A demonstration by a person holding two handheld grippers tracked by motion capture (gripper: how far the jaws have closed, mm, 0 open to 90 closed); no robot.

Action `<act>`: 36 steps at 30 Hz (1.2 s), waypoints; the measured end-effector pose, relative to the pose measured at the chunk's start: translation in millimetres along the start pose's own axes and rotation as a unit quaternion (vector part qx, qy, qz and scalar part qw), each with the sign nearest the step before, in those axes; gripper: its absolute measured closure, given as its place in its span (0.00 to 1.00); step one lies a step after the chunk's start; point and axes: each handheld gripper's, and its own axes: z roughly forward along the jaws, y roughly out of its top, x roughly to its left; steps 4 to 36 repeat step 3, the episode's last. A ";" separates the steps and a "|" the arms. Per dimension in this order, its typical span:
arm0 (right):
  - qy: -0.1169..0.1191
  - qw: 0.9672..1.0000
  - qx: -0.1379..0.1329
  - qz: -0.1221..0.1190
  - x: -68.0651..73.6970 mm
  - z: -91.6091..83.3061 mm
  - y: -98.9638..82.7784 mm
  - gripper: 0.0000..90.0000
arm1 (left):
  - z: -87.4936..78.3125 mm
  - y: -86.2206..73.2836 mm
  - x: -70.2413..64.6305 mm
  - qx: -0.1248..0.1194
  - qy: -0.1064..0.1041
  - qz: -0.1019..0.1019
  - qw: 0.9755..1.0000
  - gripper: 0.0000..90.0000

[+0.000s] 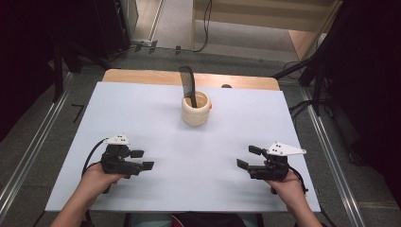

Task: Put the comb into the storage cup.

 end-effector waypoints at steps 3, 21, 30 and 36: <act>0.001 1.000 -0.001 0.004 -0.3 0.2 0.2 0.20 | 0.3 0.0 0.3 0.000 -0.001 -0.001 1.000 0.32; 0.001 1.000 -0.001 0.004 -0.3 0.2 0.2 0.20 | 0.3 0.0 0.3 0.000 -0.001 -0.001 1.000 0.32; 0.001 1.000 -0.001 0.004 -0.3 0.2 0.2 0.20 | 0.3 0.0 0.3 0.000 -0.001 -0.001 1.000 0.32; 0.001 1.000 -0.001 0.004 -0.3 0.2 0.2 0.20 | 0.3 0.0 0.3 0.000 -0.001 -0.001 1.000 0.32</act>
